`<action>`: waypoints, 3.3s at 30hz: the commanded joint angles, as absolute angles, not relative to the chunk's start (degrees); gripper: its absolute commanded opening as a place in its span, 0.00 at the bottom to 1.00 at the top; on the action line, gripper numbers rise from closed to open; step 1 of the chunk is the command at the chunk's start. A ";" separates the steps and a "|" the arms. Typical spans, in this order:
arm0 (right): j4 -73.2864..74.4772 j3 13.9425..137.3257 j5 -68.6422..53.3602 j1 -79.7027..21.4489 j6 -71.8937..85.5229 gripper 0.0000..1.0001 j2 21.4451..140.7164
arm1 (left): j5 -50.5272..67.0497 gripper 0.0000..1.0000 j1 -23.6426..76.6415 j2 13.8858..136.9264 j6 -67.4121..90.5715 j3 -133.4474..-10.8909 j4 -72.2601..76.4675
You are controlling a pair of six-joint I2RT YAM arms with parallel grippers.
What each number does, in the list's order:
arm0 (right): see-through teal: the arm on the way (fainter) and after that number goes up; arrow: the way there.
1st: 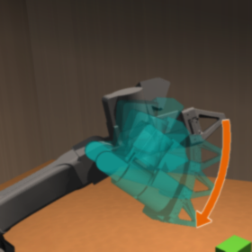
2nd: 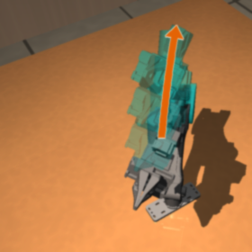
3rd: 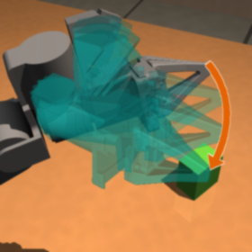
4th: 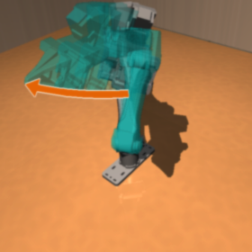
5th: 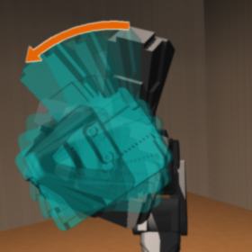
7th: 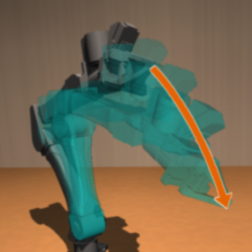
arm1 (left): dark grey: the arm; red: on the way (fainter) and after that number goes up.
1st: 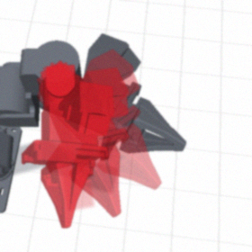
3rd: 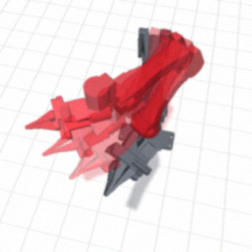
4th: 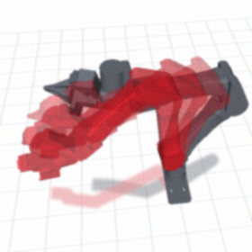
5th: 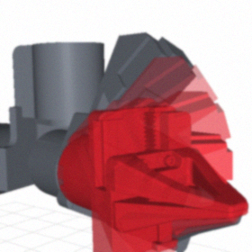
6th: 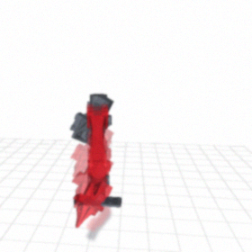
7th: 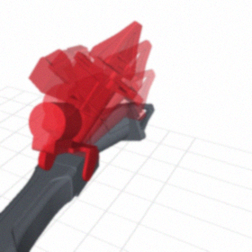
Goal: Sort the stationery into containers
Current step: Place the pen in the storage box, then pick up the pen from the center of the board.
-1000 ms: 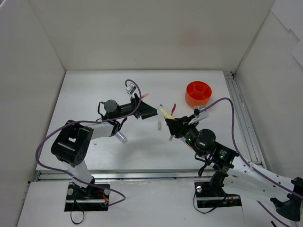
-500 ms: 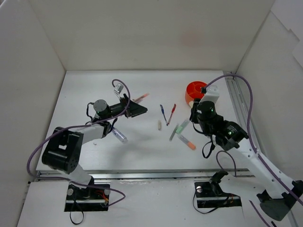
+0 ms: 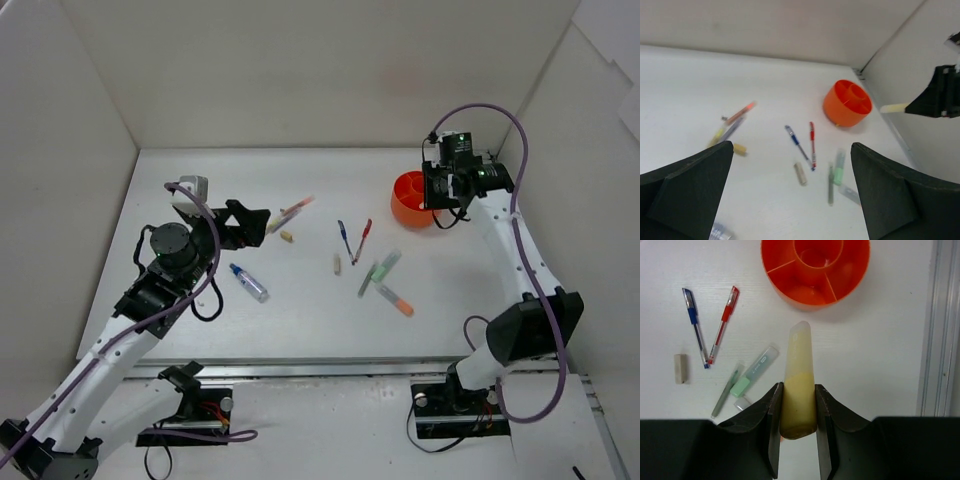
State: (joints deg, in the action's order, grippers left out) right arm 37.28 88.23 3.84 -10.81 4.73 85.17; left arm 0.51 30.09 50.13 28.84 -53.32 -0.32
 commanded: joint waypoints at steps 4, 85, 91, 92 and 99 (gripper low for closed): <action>50.96 103.43 -11.08 -7.38 -9.13 0.00 97.54 | -8.00 0.99 30.23 51.59 23.82 -52.12 -7.12; 27.61 46.33 -5.18 -25.84 18.55 0.98 71.09 | -6.50 1.00 30.23 49.66 20.83 -47.64 -5.01; 24.26 47.37 -2.29 -28.12 18.46 0.98 81.54 | -6.59 0.99 30.23 48.34 20.83 -47.11 -5.54; 23.91 47.90 -2.11 -28.21 18.28 0.98 82.78 | -7.03 0.99 29.71 48.25 20.83 -47.20 -5.62; 22.50 49.04 -1.05 -27.95 18.02 0.96 87.72 | -7.21 0.99 29.71 48.78 20.65 -47.99 -6.77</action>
